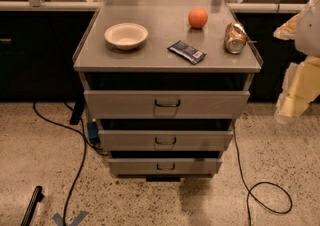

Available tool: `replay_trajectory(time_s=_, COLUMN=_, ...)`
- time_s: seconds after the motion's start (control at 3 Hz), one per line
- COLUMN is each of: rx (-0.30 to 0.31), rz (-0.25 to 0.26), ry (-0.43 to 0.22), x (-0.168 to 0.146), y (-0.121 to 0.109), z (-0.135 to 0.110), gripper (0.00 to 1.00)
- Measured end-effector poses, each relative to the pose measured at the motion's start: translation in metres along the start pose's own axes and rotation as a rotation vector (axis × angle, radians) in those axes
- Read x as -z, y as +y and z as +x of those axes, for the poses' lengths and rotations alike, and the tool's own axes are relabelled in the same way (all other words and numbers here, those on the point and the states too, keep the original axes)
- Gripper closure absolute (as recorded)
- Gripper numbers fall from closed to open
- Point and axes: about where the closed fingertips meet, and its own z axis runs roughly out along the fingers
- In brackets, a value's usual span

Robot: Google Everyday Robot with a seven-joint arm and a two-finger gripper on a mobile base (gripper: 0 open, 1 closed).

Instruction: Open top drawer

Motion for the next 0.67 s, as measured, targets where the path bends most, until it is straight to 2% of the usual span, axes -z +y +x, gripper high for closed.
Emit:
replay_trajectory(time_s=0.33, rx=0.000, rz=0.000, ry=0.000, x=0.0000, y=0.0000, z=0.0000, gripper=0.00)
replay_trajectory(time_s=0.67, rx=-0.019, rz=0.036, ry=-0.009, x=0.0000, y=-0.0021, z=0.0004, gripper=0.00)
